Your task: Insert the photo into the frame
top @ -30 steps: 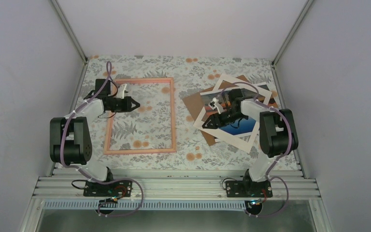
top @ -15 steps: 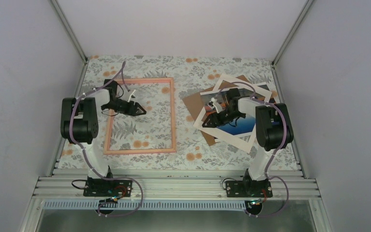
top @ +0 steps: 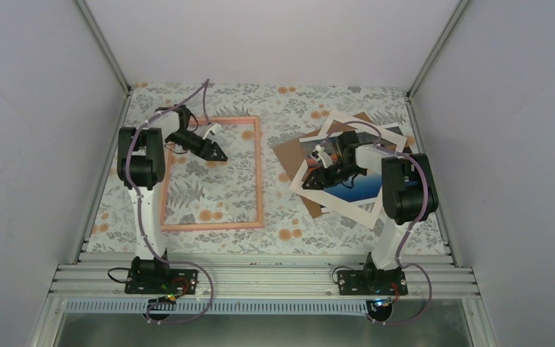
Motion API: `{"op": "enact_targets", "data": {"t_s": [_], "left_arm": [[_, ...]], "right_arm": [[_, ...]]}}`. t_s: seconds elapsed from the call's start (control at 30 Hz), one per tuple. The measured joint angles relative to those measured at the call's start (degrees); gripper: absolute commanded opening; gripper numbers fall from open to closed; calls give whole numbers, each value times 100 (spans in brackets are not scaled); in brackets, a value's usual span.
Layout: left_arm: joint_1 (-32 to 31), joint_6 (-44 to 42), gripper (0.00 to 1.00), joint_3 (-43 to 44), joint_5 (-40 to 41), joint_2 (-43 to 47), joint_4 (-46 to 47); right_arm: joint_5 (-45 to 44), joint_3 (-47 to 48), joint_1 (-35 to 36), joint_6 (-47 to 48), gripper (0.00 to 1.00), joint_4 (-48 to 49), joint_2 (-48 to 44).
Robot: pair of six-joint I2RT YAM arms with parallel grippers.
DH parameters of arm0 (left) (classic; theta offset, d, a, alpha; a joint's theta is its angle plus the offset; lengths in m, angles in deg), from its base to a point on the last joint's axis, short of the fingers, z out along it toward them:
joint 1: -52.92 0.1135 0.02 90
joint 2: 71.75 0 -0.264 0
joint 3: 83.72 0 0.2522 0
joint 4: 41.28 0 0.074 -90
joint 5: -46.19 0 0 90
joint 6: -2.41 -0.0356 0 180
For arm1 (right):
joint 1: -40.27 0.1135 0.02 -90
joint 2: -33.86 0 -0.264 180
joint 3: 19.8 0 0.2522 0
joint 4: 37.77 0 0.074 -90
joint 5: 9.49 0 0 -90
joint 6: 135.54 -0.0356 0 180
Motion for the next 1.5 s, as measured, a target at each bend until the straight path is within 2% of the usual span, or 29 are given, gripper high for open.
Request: {"op": "enact_targets", "data": {"t_s": [0.13, 0.37, 0.47, 0.67, 0.77, 0.93, 1.1, 1.23, 1.37, 1.5], "left_arm": [[-175, -57, 62, 643, -72, -385, -326], [-544, -138, 61, 2046, -35, -1130, -861], [-702, -214, 55, 2822, -46, -1545, -1180], [-920, -153, 44, 3823, -142, -2118, -1626], [-957, -87, 32, 4013, -155, -2223, -1700], [-951, -15, 4, 4041, -212, -2218, -1744], [-861, 190, 2, 3512, -575, -1899, -1576], [-570, 835, 2, 2129, -1036, -925, -887], [-9, 1696, 2, 328, -1165, 584, 404], [297, 2398, 3, -1154, -1128, 1803, 1567]], "right_arm": [[-9, 0, 0, 15, 53, 2, 2], [-26, 0, 0, 50, 53, 20, 2], [-28, 0, 0, 50, 53, 22, 2], [-28, 0, 0, 48, 53, 33, 4], [-28, 0, 0, 46, 53, 46, 4], [-37, 0, 0, 48, 55, 46, 4], [-33, 4, 0, 70, 62, 0, -76], [2, 44, 0, 87, 63, -149, -323], [144, 238, 0, 63, 63, -195, -824], [284, 361, 0, -72, 63, -85, -1241]]}}
